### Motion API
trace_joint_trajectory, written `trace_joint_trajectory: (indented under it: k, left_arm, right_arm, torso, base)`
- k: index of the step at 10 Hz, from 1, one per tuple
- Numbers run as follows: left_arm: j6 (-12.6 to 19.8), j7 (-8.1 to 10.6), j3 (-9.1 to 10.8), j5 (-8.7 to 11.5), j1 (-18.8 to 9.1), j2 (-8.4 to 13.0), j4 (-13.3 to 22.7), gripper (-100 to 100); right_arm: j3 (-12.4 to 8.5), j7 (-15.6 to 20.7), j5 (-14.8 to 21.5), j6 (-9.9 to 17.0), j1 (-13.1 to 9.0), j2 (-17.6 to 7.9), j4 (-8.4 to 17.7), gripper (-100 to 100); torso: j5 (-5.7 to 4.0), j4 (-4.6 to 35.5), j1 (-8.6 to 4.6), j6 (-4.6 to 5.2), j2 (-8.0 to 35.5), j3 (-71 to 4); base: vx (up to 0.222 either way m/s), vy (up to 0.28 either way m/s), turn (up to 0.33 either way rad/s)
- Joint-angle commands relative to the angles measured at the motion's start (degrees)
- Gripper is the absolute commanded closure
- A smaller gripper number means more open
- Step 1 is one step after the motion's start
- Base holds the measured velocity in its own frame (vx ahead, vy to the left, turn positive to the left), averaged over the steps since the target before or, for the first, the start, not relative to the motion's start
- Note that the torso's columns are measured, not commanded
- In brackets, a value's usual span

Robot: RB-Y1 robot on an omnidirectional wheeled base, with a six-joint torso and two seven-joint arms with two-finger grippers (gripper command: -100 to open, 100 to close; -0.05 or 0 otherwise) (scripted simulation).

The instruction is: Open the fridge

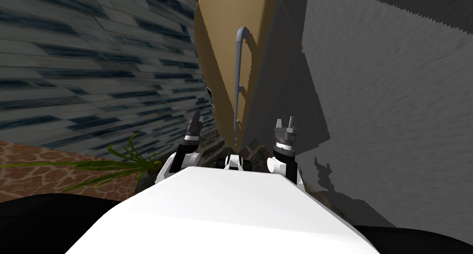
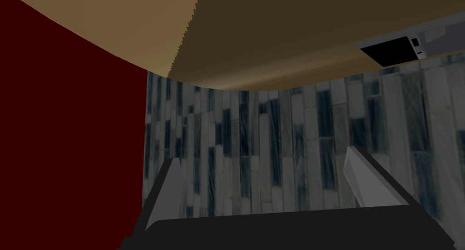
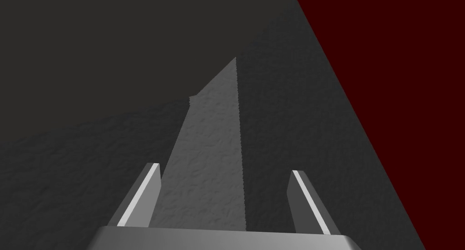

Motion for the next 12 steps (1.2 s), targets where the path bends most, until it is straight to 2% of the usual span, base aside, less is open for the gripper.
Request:
trace_joint_trajectory:
  k: [1, 3, 7, 9, 12]
  left_arm:
    - [3.16, -1.11, 1.0, -0.84, 0.92, 1.35, -0.27, -100]
    - [5.98, -2.1, 1.94, -1.61, 1.73, 0.56, -0.52, -100]
    - [9.2, -3.23, 3.01, -2.5, 2.66, -0.78, -0.83, -100]
    - [11.05, -3.87, 3.63, -3.01, 3.18, -0.67, -0.98, -100]
    - [14.98, -5.24, 4.94, -4.09, 4.29, 0.6, -1.28, -100]
  right_arm:
    - [0.0, 0.0, 0.0, 0.0, 0.0, 0.0, 0.0, 0]
    - [0.01, 0.0, 0.0, 0.0, 0.0, 0.01, 0.0, 0]
    - [0.0, 0.0, 0.0, 0.0, 0.0, 0.0, 0.0, 0]
    - [0.0, 0.0, 0.0, 0.0, 0.0, 0.0, 0.0, 0]
    - [0.0, 0.0, 0.0, 0.0, 0.0, 0.0, 0.0, 0]
  torso:
    - [-0.02, -0.01, -0.05, 0.01, -0.04, -0.03]
    - [-0.02, 0.01, -0.05, 0.0, 0.07, 0.04]
    - [0.08, 0.0, 0.28, 0.0, -0.01, -0.01]
    - [0.01, 0.02, 0.05, 0.0, 0.08, 0.04]
    - [-0.02, 0.01, -0.05, 0.0, 0.05, 0.03]
  base:
    - [0.073, -0.199, 0.073]
    - [0.054, -0.232, 0.074]
    - [0.041, -0.16, 0.04]
    - [0.038, -0.142, 0.05]
    - [0.037, -0.2, 0.062]
